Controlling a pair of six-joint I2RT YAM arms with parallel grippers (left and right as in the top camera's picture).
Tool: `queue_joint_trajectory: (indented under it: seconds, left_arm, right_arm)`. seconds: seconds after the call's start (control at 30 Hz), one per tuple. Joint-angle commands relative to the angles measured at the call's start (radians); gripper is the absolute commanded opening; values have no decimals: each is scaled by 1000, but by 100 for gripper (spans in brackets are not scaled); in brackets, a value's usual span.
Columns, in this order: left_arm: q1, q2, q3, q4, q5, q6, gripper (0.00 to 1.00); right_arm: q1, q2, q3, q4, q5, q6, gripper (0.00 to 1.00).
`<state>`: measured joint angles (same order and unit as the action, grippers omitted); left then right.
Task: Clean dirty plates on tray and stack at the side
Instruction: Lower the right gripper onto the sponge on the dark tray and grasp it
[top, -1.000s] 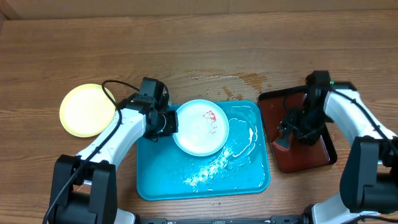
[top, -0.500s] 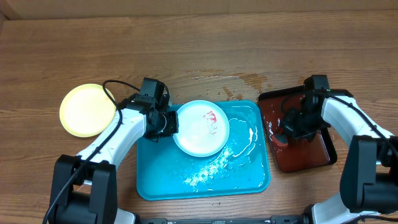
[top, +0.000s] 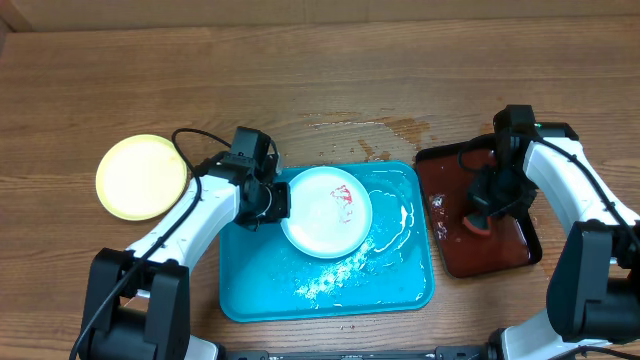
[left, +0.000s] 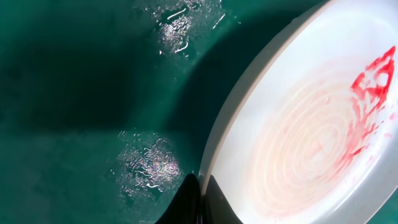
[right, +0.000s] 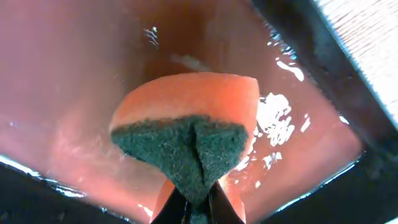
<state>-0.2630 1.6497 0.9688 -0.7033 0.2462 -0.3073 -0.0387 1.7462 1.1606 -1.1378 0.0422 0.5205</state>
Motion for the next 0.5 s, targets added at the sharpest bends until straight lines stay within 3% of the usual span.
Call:
queue_joint_trajectory:
  seconds: [0.0,0.3,0.47]
  left_arm:
    - [-9,8,17,-6,-9,40,4]
    - [-53,61,16,-17,41,95,4]
    - [-72,106,16,-6,45,59,4]
  right_arm:
    - [-1,26,-27,29,33,31,4]
    - [-1,44,-161,177,-31,31,4]
    - [-1,40,-158,190,-55,-36,4]
